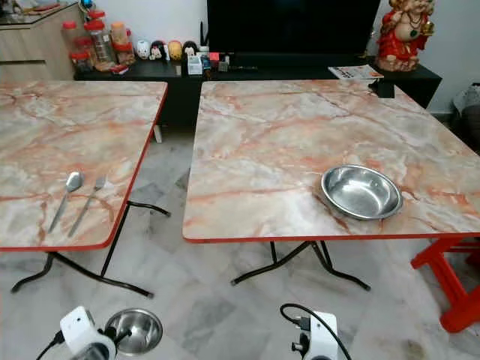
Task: Setting the table
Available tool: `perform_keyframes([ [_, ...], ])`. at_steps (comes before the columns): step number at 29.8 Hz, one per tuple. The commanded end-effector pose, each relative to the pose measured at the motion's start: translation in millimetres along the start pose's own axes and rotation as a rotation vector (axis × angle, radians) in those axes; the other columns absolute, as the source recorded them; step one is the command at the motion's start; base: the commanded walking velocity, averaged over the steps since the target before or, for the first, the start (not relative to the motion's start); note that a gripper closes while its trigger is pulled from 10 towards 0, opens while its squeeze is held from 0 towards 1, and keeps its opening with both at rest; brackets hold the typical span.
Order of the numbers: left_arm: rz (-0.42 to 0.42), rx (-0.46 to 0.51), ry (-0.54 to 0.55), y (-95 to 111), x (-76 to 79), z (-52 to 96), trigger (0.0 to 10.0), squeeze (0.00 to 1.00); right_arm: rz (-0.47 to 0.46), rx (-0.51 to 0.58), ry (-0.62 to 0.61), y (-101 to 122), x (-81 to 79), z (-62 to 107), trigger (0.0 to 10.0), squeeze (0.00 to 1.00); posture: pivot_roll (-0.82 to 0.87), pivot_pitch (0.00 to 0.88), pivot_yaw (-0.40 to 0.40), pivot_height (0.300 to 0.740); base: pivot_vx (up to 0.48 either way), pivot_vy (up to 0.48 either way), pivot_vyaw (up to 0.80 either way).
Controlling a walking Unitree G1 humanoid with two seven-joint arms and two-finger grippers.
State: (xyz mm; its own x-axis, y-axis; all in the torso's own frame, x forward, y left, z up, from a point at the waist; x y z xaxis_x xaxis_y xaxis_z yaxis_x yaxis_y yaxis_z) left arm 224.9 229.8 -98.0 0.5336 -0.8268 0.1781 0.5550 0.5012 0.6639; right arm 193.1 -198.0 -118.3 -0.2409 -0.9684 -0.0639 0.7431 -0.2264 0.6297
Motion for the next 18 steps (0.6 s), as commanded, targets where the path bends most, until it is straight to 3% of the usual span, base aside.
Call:
perform_keyframes([
  [1,-0.017,-0.014,0.007,-2.3,-1.1,0.1,10.0,0.00,-0.016,0.019,-0.005,5.4,1.3,-0.8,10.0,0.00,-0.04,0.000,-0.003,0.740,0.000,-0.244,0.00],
  [14,-0.027,-0.016,0.012,-3.5,-6.5,0.8,10.0,0.00,0.025,0.008,0.006,3.4,0.2,-0.6,10.0,0.00,-0.04,0.000,-0.003,0.740,0.000,-0.229,0.00],
  [18,-0.027,-0.016,0.013,-3.7,-6.6,0.9,10.0,0.00,0.026,0.008,0.010,3.2,-1.3,-0.7,10.0,0.00,-0.03,0.000,-0.004,0.740,0.180,-0.304,0.55],
])
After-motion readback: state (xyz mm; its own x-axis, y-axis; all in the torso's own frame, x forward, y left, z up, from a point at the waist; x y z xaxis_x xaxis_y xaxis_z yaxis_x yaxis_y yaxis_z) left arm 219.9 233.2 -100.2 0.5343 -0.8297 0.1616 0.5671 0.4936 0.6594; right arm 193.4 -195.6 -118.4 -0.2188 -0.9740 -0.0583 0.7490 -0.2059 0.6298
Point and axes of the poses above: a point about 5 cm out from each wrist's last joint towards the gripper, its own z axis pointing back from the gripper into the wrist, its own y axis along the axis of the wrist's last joint, x = y × z, the point moved 4 cm from there along -z, pointing out of the wrist towards the gripper, and after that the axes turned 5 degrees about -z, right-handed, at the moved point
